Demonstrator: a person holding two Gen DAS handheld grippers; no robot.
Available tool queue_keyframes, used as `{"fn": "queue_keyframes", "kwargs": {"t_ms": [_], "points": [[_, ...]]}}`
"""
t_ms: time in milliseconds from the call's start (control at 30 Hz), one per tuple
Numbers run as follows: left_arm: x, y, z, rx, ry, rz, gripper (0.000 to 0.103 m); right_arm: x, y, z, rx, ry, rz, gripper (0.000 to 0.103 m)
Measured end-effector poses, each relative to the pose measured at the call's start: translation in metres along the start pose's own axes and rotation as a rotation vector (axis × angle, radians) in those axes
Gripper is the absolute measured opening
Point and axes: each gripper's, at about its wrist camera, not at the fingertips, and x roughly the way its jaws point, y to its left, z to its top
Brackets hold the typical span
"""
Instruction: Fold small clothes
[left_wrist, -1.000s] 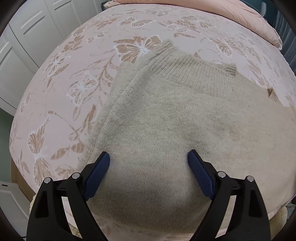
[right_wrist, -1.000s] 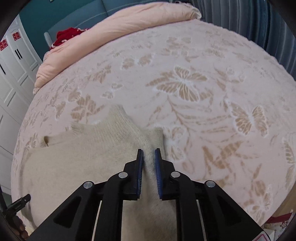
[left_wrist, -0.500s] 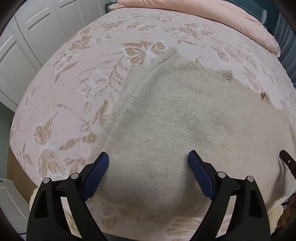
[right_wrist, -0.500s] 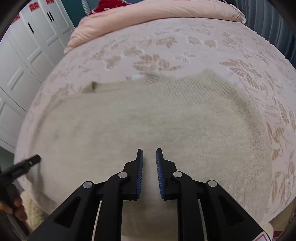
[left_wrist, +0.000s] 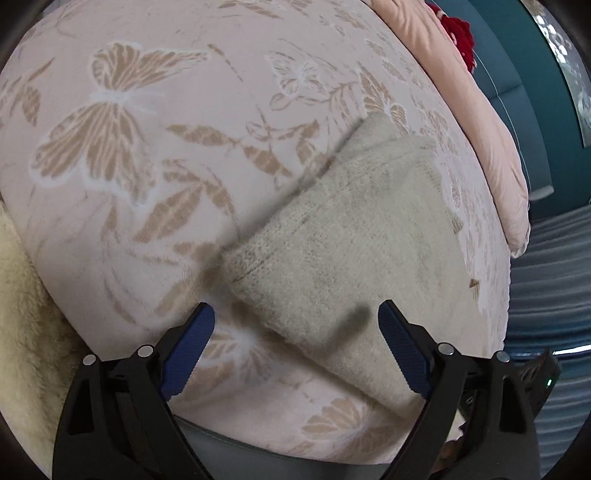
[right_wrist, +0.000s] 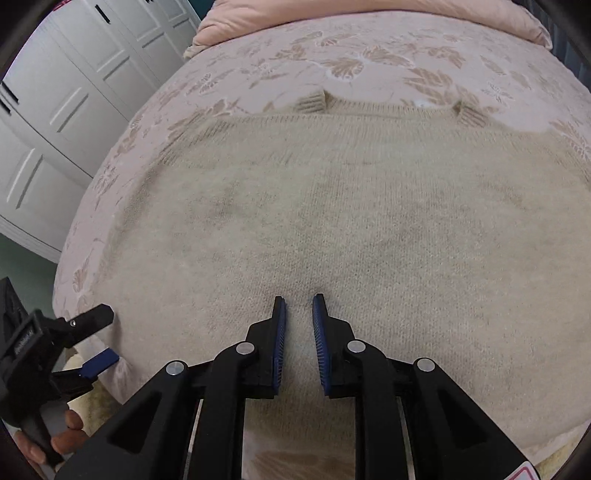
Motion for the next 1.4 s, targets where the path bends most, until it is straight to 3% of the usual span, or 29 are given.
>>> {"fn": "queue_keyframes", "kwargs": {"t_ms": [167,233,267,300,400,467,733,867,933,1000,1133,1233,1300,1367,1400], "points": [[0.003,0.002,0.007,-0.076,-0.007,-0.029,0.097,0.000,-0.006,0.002,0.026,0.014,0.017,0.016],[0.000,0.002,0.008,-0.084,-0.015,-0.035,0.091,0.002,-0.008,0.001,0.046,0.013,0.030,0.016],[-0.002,0.002,0.009,-0.078,-0.020,-0.046,0.075,0.002,-0.009,0.001,0.046,0.010,0.032,0.016],[-0.002,0.000,0.011,-0.061,-0.013,-0.075,0.050,0.003,-0.008,0.000,0.041,0.005,0.030,0.016],[0.000,-0.003,0.013,-0.054,0.028,-0.090,0.024,0.003,-0.007,-0.001,0.032,-0.006,0.025,0.016],[-0.006,-0.009,0.012,-0.014,0.014,-0.085,0.016,0.003,-0.008,-0.001,0.034,-0.010,0.029,0.015],[-0.037,-0.057,0.001,0.176,-0.063,-0.076,0.010,0.003,-0.010,-0.004,0.037,-0.014,0.047,0.015],[-0.063,-0.120,-0.021,0.378,-0.117,-0.113,0.009,-0.004,-0.021,-0.002,0.095,-0.012,0.107,0.016],[-0.071,-0.154,-0.038,0.496,-0.134,-0.132,0.008,-0.019,-0.034,-0.002,0.159,-0.025,0.155,0.021],[-0.073,-0.185,-0.058,0.601,-0.136,-0.150,0.008,-0.043,-0.051,-0.007,0.195,-0.083,0.157,0.033],[-0.044,-0.229,-0.103,0.739,-0.059,-0.171,0.008,-0.096,-0.107,-0.025,0.269,-0.175,0.138,0.038],[-0.006,-0.247,-0.146,0.878,0.006,-0.113,0.009,-0.128,-0.148,-0.041,0.320,-0.210,0.078,0.043],[0.024,-0.247,-0.173,0.969,0.043,-0.043,0.017,-0.143,-0.168,-0.052,0.344,-0.225,0.038,0.051],[0.044,-0.236,-0.190,1.002,0.084,0.049,0.019,-0.153,-0.180,-0.060,0.357,-0.233,0.023,0.055],[0.044,-0.229,-0.193,0.997,0.076,0.057,0.024,-0.156,-0.182,-0.062,0.361,-0.235,0.025,0.058]]}}
